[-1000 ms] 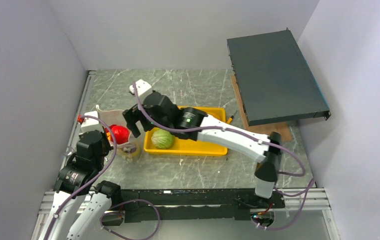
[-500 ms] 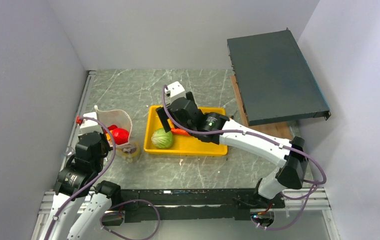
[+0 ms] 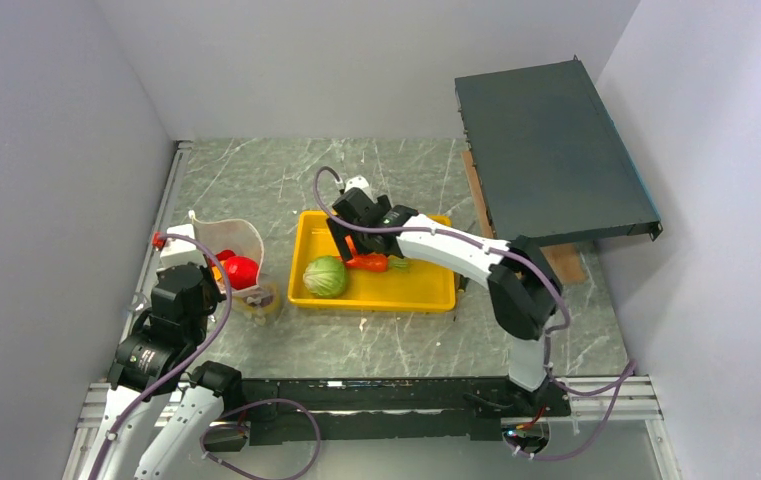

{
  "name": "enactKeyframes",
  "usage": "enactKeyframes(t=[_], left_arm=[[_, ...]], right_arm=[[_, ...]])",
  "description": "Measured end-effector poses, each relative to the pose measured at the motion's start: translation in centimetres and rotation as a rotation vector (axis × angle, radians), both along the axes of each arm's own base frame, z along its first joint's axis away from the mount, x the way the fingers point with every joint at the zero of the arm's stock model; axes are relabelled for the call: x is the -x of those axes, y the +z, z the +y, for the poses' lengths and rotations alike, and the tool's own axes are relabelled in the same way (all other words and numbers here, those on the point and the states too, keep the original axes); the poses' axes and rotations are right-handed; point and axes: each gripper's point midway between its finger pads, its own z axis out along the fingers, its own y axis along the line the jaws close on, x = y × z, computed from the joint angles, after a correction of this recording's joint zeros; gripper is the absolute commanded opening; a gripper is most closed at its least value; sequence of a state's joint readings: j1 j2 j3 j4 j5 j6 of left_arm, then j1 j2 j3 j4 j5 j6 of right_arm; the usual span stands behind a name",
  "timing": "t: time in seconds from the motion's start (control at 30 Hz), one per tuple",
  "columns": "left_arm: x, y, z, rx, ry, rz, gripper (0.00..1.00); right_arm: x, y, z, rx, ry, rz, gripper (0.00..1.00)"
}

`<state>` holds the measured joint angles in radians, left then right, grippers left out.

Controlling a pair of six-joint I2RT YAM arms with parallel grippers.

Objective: Place the food in the zip-top bag and seal the zipper
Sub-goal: Pick up the fake vegetable from the bin.

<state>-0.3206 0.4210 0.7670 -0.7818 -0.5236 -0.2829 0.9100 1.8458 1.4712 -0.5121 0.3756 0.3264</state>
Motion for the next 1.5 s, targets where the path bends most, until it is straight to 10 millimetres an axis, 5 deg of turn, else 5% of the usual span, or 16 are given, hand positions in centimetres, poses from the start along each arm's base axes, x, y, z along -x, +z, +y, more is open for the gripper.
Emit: enactKeyframes(t=[0.27, 0.57, 0.83, 1.13, 1.3, 1.5], left_arm=[[0.0, 0.0, 0.0, 0.0, 0.0, 0.0, 0.0], [0.0, 0.0, 0.0, 0.0, 0.0, 0.001, 0.0], [0.0, 0.0, 0.0, 0.0, 0.0, 0.0, 0.0], [0.0, 0.0, 0.0, 0.0, -0.001, 0.0, 0.0], [0.0, 0.0, 0.0, 0.0, -0.001, 0.0, 0.0], [0.0, 0.0, 0.0, 0.0, -0.001, 0.0, 0.0]], right_arm=[[-3.8, -4.1, 0.9, 0.044, -0.04, 0.047, 0.95], [-4.5, -6.4, 1.5, 0.058, -0.036, 0.065, 0.79], [-4.9, -6.1, 2.2, 0.031, -0.017, 0.049, 0.52], [-4.8, -5.7, 2.5, 0.02, -0.006, 0.045, 0.05], [-3.9, -1.9, 3.4, -0.02, 0.029, -0.004, 0.0], [-0.4, 10.5, 8.9, -0.278, 0.173, -0.131, 0.0]])
